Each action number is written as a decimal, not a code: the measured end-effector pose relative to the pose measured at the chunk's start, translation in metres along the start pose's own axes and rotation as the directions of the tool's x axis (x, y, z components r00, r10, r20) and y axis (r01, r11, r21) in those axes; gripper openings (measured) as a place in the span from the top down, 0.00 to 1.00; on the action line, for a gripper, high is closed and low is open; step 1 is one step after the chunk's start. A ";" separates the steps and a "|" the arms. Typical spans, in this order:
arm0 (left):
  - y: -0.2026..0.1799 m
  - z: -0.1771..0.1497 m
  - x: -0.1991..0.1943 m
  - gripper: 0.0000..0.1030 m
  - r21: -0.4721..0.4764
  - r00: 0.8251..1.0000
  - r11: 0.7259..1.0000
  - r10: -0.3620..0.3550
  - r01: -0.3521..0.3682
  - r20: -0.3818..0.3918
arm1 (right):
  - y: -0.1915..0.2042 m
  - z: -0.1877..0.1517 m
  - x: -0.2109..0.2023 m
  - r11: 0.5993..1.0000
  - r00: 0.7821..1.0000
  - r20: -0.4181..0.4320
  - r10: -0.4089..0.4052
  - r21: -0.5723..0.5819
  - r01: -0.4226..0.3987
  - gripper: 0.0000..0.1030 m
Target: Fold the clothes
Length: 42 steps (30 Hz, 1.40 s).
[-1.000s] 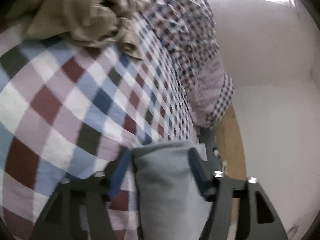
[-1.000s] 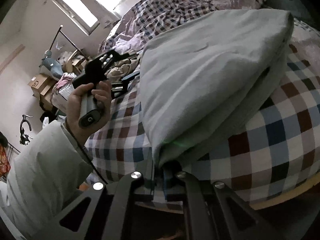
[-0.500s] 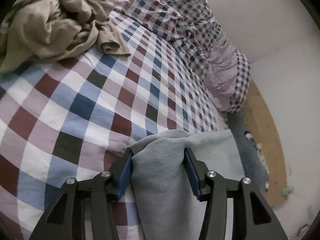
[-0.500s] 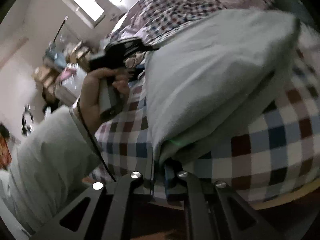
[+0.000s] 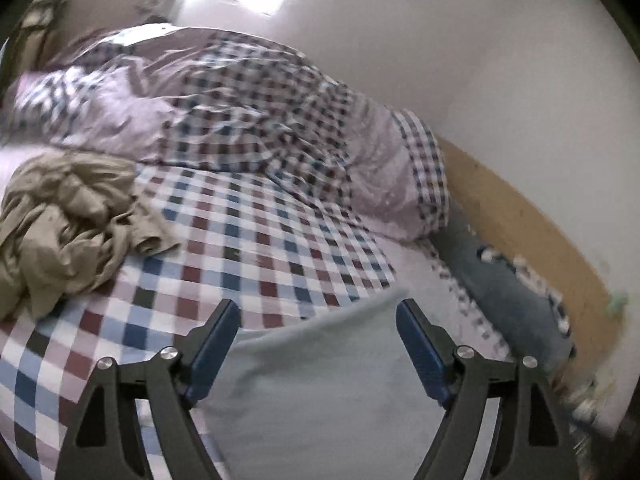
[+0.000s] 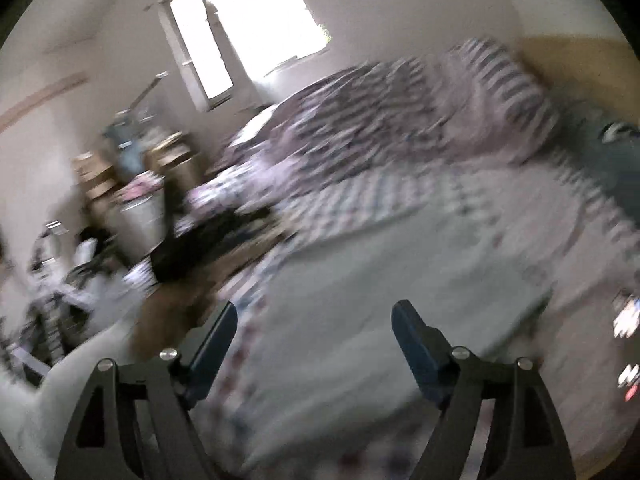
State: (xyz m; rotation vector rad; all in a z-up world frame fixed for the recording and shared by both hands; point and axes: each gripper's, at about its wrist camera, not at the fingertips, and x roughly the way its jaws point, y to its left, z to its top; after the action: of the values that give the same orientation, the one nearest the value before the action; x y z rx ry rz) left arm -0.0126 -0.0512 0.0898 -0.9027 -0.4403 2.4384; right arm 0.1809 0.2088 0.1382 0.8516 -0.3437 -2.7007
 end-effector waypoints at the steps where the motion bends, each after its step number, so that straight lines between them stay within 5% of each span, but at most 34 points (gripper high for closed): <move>1: -0.008 -0.001 0.005 0.18 0.022 1.000 1.000 0.008 -0.008 -0.015 | -0.005 0.012 0.009 1.000 1.000 0.012 -0.022 0.000 0.022 0.18; 5: -0.036 -0.007 0.025 0.18 0.122 0.996 0.990 0.079 -0.074 -0.040 | -0.019 0.054 0.061 0.992 0.994 0.032 -0.100 -0.073 0.102 0.17; 10: -0.056 -0.018 0.042 0.18 0.229 0.987 0.965 0.148 -0.130 -0.061 | -0.036 0.077 0.146 0.970 0.988 -0.038 -0.149 -0.199 0.138 0.16; 16: -0.055 -0.034 0.072 0.18 0.312 0.969 0.933 0.223 -0.180 -0.108 | -0.058 0.065 0.234 0.950 0.974 -0.172 -0.147 -0.300 0.090 0.16; 22: -0.052 -0.061 0.101 0.17 0.393 0.951 0.893 0.286 -0.218 -0.121 | -0.091 0.036 0.280 0.955 0.956 -0.256 -0.142 -0.289 0.065 0.16; 30: -0.049 -0.076 0.112 0.15 0.423 0.949 0.875 0.302 -0.236 -0.095 | -0.101 0.026 0.285 0.960 0.962 -0.245 -0.118 -0.276 0.048 0.13; 37: -0.057 -0.075 0.096 0.15 0.450 0.955 0.861 0.292 -0.234 -0.061 | -0.092 0.032 0.250 0.948 0.962 -0.189 -0.194 -0.290 0.134 0.13; 42: -0.094 -0.088 0.071 0.15 0.498 0.983 0.859 0.171 -0.118 -0.063 | -0.101 0.027 0.202 0.942 0.952 -0.146 -0.267 -0.246 0.227 0.13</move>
State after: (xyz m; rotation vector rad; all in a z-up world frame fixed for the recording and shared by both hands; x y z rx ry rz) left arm 0.0324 0.0760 0.0320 -0.8504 0.2979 2.4423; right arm -0.0132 0.2380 0.0239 1.1210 0.1192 -2.7868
